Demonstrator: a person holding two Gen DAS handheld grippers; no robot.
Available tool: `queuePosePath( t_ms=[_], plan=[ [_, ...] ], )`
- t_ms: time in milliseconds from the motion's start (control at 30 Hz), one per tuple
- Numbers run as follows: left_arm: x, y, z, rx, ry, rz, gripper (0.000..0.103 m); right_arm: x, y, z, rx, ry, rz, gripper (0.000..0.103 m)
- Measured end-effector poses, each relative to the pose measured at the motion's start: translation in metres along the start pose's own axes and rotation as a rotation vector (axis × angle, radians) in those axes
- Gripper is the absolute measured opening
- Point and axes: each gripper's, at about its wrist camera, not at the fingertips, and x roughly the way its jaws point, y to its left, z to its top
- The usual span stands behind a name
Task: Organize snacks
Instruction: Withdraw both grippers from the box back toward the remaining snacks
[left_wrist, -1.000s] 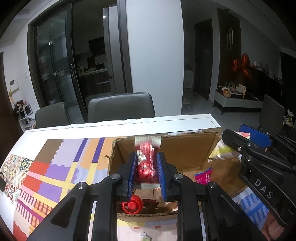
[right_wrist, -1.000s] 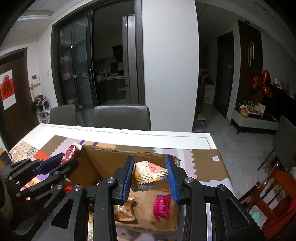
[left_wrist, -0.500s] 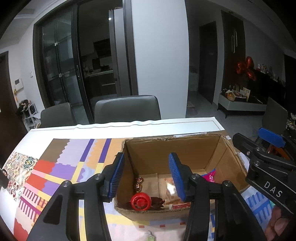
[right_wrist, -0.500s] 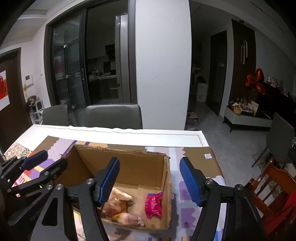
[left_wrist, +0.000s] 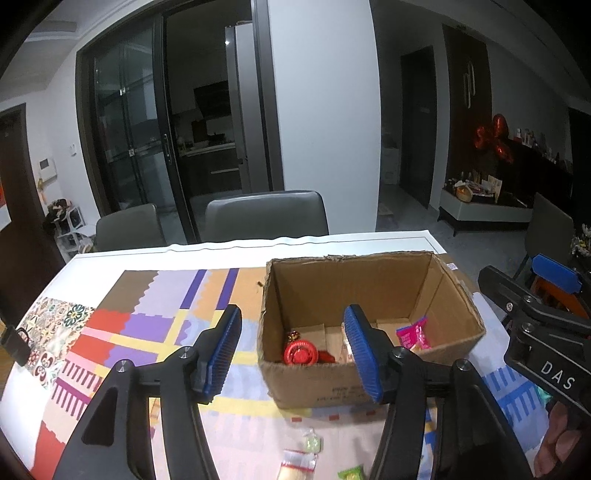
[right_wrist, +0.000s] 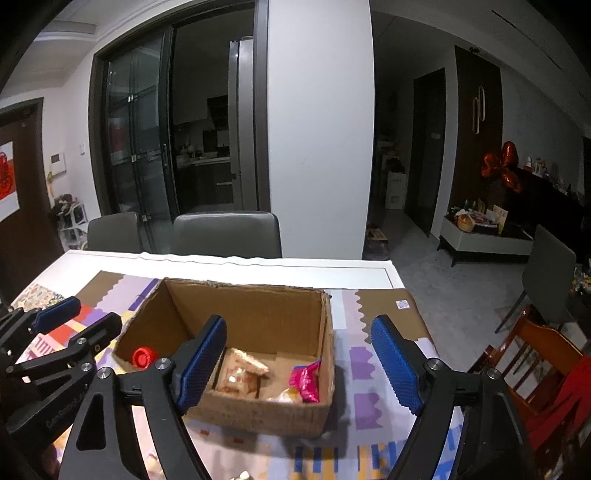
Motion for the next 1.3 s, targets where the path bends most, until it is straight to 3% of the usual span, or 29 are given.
queuePosePath(
  t_ms=[433, 700, 1300],
  plan=[
    [-0.038, 0.003, -0.018, 0.01, -0.019, -0.002, 0.063, -0.05, 0.006, -0.013, -0.01, -0.036, -0.007, 0.084],
    [-0.051, 0.008, -0.048, 0.007, 0.003, 0.007, 0.064, -0.07, 0.008, -0.034, -0.016, -0.037, -0.01, 0.084],
    [-0.03, 0.025, -0.106, -0.007, 0.087, 0.008, 0.064, -0.054, 0.031, -0.088, -0.064, 0.054, 0.015, 0.084]
  ],
)
